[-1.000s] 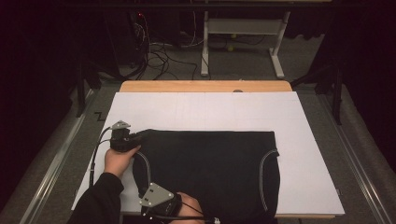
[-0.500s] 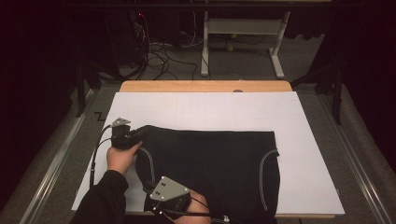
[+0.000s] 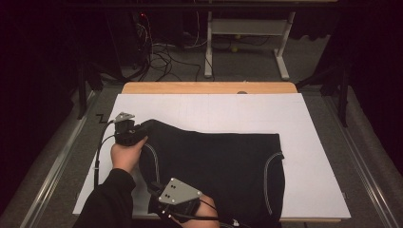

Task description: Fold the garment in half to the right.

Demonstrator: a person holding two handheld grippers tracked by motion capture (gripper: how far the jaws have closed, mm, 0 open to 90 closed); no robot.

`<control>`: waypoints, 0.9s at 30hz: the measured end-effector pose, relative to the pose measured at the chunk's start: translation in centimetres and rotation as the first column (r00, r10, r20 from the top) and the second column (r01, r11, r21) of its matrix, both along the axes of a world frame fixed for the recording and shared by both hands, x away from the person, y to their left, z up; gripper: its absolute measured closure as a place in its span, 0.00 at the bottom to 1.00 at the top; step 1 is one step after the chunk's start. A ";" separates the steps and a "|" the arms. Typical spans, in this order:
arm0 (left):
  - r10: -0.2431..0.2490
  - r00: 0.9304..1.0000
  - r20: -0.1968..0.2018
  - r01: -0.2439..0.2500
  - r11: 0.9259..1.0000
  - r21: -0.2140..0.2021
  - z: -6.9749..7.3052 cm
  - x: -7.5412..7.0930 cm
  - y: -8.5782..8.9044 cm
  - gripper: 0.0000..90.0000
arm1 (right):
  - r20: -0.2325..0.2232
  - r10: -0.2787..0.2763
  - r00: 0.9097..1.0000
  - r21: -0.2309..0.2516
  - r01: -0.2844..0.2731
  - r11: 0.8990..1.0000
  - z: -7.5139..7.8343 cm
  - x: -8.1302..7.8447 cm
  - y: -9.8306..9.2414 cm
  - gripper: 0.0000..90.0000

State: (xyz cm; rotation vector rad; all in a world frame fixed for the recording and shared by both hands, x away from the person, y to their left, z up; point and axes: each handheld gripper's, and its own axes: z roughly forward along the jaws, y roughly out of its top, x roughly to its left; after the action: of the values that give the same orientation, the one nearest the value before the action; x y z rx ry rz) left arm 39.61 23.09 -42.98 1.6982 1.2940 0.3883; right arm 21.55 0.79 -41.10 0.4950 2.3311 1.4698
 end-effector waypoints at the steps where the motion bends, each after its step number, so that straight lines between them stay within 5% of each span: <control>1: 0.001 1.000 0.000 -0.001 1.000 -0.003 0.1 0.0 0.0 0.84 | 0.001 0.002 1.000 0.003 -0.002 1.000 0.1 0.0 0.0 0.87; 12: 0.016 1.000 0.005 -0.016 1.000 -0.010 0.0 0.3 0.9 0.84 | 0.001 0.025 1.000 -0.013 -0.025 1.000 0.1 0.4 1.2 0.87; 27: 0.065 0.998 0.005 -0.064 0.996 -0.059 -1.3 -0.2 5.7 0.84 | 0.018 0.061 0.998 -0.082 -0.059 0.995 -0.2 0.7 5.8 0.87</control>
State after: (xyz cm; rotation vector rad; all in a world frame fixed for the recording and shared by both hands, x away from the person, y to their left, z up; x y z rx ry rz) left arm 39.44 28.80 -44.29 1.6077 1.3453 0.3898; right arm 22.25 6.58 -41.28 0.3898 2.3986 1.3920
